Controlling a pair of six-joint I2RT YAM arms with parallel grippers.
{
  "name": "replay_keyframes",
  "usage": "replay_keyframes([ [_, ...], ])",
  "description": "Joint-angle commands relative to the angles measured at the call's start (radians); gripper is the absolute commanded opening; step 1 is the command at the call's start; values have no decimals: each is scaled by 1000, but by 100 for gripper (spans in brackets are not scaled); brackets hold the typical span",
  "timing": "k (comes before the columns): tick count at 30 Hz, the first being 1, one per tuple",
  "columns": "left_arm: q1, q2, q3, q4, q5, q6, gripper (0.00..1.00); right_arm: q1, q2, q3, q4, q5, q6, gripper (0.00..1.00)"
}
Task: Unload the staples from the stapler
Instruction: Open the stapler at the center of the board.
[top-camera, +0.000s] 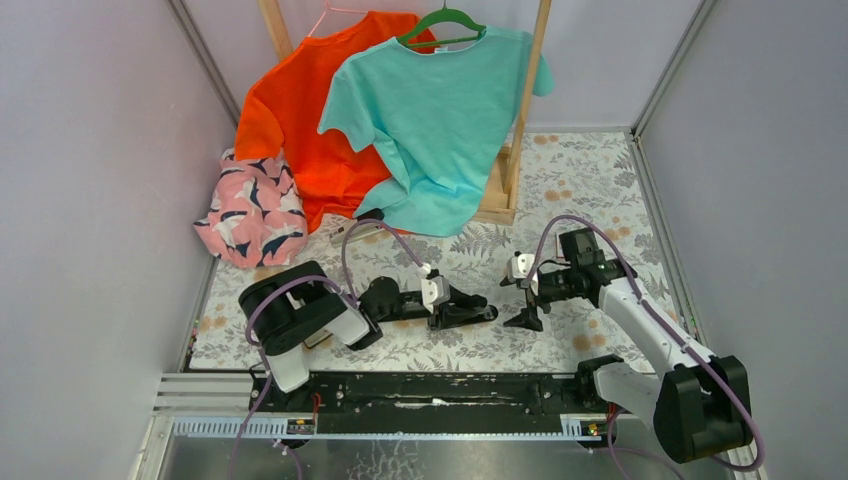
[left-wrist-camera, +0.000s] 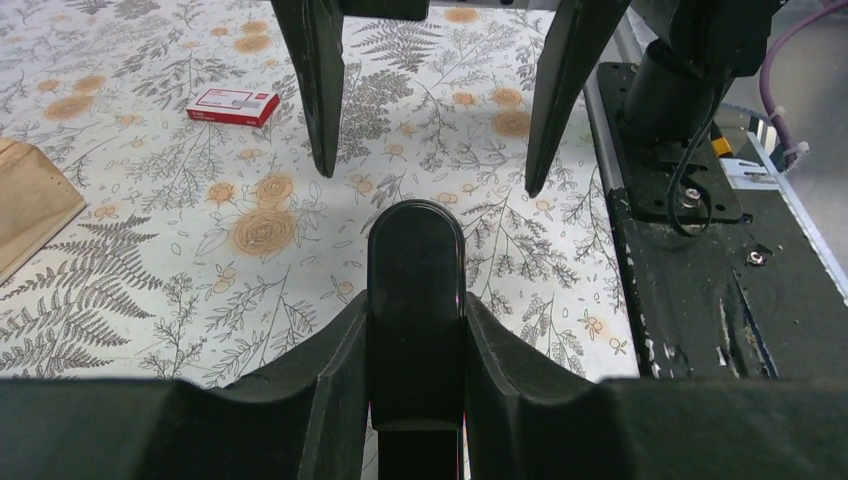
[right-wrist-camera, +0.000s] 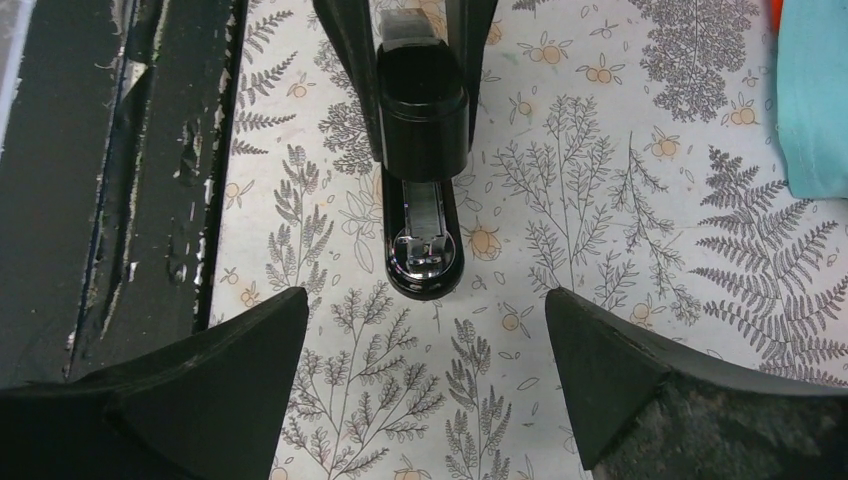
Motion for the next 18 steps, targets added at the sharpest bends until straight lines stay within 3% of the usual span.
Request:
replay_keyframes([
  [1, -3, -36, 24, 162, -30, -22, 0, 33, 15, 2, 91, 38, 70, 95],
  [7, -16, -61, 38, 162, -33, -34, 0, 122, 20, -28, 212, 131, 169, 95],
  [18, -35, -126, 38, 161, -37, -58, 0, 174, 73, -19, 221, 157, 194, 87],
])
